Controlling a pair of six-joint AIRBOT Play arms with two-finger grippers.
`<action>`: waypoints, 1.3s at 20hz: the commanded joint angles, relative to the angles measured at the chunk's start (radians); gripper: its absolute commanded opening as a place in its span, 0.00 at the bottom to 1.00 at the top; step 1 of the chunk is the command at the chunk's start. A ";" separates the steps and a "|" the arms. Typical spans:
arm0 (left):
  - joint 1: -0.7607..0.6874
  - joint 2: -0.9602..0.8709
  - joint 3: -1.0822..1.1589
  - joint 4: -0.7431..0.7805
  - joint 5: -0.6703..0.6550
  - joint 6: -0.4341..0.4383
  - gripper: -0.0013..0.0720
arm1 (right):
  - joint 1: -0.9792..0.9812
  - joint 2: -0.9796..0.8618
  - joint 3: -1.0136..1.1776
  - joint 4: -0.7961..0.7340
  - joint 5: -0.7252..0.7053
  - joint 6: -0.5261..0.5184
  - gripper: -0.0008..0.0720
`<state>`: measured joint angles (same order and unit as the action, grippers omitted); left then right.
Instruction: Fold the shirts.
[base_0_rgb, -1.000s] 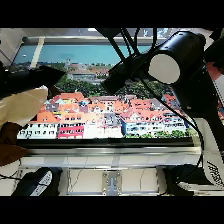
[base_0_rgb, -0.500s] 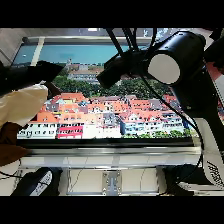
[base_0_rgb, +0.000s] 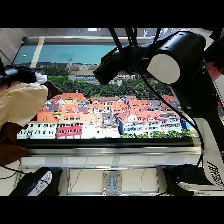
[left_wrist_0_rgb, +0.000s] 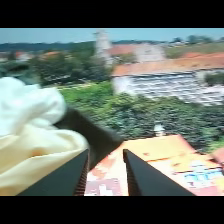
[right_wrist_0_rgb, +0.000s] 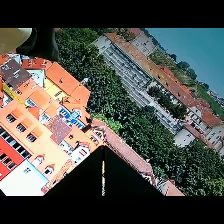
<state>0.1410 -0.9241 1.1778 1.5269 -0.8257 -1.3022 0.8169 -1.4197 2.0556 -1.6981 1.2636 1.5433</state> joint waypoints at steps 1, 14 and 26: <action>0.123 -0.049 0.001 0.376 0.031 -0.224 0.69 | 0.000 0.000 0.000 -0.002 -0.006 0.000 0.03; 0.327 -0.435 0.002 0.370 0.148 -0.531 0.88 | -0.008 -0.006 -0.003 -0.090 -0.012 -0.020 0.27; 0.326 -0.500 0.005 0.143 0.267 -0.546 0.05 | -0.253 -0.136 -0.019 -0.050 0.079 -0.018 0.54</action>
<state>0.4671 -1.4105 1.1812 1.7130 -0.5743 -1.8462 0.5957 -1.5387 2.0438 -1.7668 1.3334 1.5253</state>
